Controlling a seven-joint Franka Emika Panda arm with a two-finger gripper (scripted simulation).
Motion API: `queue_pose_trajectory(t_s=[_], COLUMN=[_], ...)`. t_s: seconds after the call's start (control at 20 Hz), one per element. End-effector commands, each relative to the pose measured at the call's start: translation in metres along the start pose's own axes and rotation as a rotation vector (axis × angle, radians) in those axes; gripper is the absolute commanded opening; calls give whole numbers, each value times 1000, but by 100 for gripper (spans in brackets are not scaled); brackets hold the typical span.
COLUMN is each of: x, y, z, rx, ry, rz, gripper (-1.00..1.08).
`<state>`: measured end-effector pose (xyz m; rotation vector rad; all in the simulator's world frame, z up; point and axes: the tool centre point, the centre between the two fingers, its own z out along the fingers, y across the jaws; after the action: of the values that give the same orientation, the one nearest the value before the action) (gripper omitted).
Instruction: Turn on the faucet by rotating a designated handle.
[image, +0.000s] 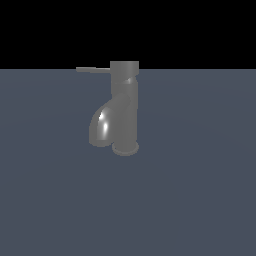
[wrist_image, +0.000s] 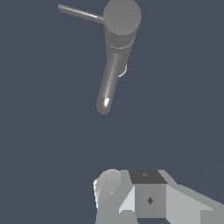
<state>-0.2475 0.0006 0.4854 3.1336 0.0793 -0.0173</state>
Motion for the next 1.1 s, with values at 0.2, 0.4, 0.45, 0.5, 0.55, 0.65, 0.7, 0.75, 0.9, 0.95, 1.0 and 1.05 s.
queue_pose_trajectory(t_s=[0.2, 0.4, 0.45, 0.5, 0.55, 0.65, 0.7, 0.75, 0.9, 0.95, 1.0, 1.05], x=[3, 7, 7, 7, 7, 7, 8, 9, 13, 15, 17, 19], y=[-2, -4, -4, -4, -4, -4, -4, -4, -5, -5, -6, -6], z=[1, 3, 3, 3, 3, 3, 3, 3, 3, 3, 4, 4], rx=[7, 19, 20, 21, 21, 20, 20, 20, 22, 23, 23, 24], ry=[0, 0, 0, 0, 0, 0, 0, 0, 0, 0, 0, 0], rz=[-7, -20, -22, -23, -23, -19, -15, -10, 10, 19, 29, 40], gripper=[-100, -100, -100, -100, -100, -100, -100, -100, -100, -100, -100, -100])
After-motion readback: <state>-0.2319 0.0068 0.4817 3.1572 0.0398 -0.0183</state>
